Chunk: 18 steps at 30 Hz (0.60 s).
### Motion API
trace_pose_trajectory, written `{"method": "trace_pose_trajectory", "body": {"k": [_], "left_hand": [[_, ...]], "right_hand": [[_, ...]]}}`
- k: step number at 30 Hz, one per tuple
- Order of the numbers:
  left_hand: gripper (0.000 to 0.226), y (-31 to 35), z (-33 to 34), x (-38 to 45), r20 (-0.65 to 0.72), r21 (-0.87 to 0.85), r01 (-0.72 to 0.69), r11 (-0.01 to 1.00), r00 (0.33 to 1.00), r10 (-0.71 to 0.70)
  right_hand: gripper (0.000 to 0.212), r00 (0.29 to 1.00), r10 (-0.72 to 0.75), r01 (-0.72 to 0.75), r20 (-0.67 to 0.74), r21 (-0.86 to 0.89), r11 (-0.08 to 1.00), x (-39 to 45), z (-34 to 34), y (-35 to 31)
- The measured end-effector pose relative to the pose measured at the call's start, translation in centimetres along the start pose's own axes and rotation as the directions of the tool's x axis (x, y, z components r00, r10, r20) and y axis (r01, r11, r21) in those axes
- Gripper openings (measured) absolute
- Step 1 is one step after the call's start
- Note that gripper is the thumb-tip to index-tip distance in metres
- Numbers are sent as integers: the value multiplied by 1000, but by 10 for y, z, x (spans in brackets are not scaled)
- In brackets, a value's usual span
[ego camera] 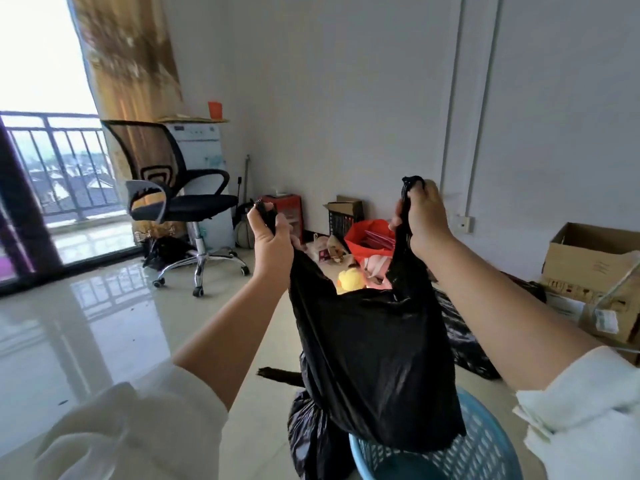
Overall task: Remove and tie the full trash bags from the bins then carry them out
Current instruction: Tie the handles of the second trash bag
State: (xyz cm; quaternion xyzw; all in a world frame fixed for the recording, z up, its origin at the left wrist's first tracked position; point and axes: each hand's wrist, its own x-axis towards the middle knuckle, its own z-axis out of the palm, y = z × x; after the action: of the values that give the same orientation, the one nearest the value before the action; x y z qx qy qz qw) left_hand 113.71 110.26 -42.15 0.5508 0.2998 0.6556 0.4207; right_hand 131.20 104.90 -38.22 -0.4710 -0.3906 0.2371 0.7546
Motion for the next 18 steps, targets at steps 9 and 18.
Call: {"method": "trace_pose_trajectory", "body": {"k": [9,18], "left_hand": [[21,10,-108,-17,-91,420,106,901,993,-74],[33,-106,-190,-89,-115,546,398,738,907,-404]], "right_hand": [[35,954,138,-138,266,-17,990,-56,107,39],[35,864,307,-115,400,-436,893,-150,114,193]]}}
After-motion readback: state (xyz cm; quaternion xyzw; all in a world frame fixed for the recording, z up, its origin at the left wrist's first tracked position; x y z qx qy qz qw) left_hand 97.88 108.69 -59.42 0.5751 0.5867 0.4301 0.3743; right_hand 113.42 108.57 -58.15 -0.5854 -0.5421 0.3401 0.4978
